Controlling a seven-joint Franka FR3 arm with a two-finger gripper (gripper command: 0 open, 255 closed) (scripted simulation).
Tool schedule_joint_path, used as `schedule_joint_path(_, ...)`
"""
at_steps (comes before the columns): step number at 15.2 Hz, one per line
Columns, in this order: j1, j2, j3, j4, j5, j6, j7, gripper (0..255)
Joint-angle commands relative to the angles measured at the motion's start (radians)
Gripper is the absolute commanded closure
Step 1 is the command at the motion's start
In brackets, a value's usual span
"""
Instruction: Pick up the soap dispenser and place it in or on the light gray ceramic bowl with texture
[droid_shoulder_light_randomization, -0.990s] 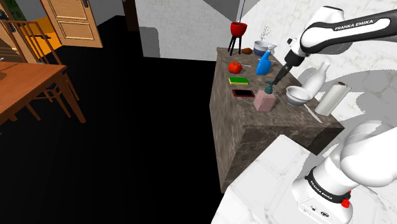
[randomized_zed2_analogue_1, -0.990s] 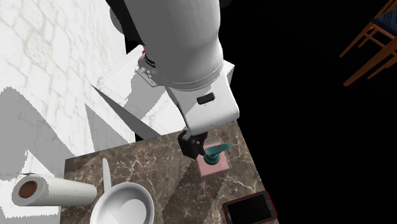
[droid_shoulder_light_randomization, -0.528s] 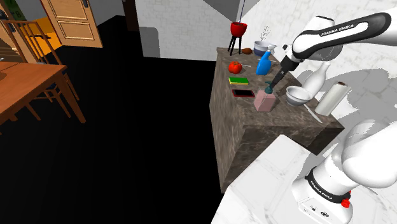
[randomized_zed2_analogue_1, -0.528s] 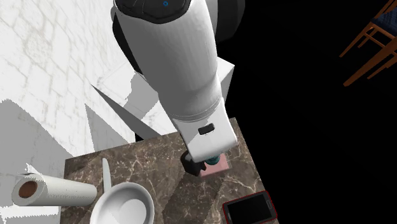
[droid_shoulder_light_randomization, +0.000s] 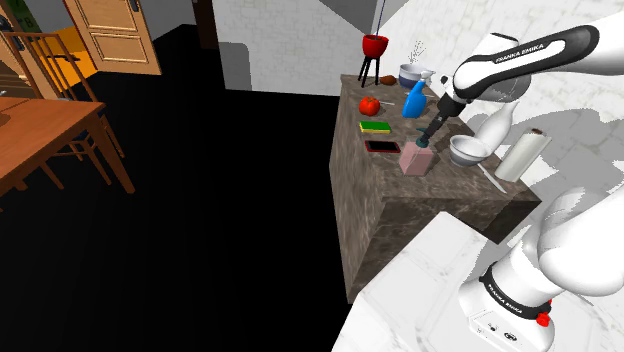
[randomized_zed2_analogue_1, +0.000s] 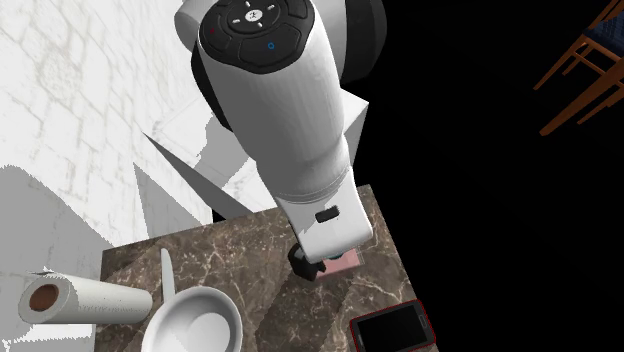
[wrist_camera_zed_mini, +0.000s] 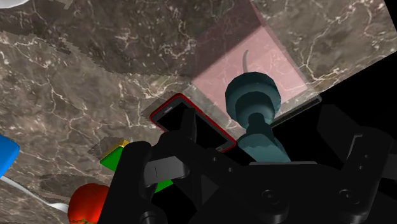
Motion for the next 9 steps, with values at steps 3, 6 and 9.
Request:
schedule_joint_path(3,0.0,0.0,0.0,0.0,0.0,0.0,0.0,255)
schedule_joint_path(6,0.0,0.0,0.0,0.0,0.0,0.0,0.0,255)
schedule_joint_path(9,0.0,0.001,0.0,0.0,0.001,0.001,-0.001,255)
